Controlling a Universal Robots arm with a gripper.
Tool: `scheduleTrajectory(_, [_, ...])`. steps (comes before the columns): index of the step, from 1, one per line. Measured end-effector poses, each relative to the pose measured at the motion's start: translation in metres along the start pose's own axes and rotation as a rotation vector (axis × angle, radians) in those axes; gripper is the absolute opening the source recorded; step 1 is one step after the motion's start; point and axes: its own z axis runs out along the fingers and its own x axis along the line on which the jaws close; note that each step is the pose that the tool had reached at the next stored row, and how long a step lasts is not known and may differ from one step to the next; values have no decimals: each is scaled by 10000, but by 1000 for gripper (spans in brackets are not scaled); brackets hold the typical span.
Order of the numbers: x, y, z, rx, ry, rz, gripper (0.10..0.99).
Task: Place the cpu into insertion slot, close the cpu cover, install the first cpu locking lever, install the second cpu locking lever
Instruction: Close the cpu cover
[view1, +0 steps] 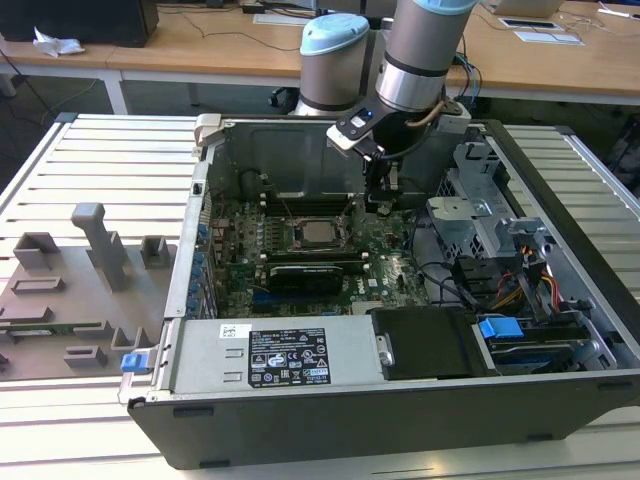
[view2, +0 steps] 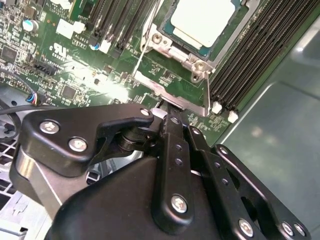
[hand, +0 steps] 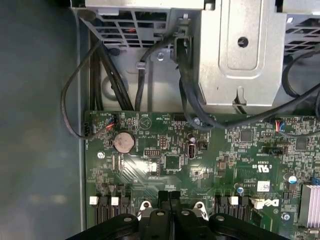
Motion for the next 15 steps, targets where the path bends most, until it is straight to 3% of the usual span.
scheduleTrajectory(15, [6, -218, 20, -1, 0, 0, 106])
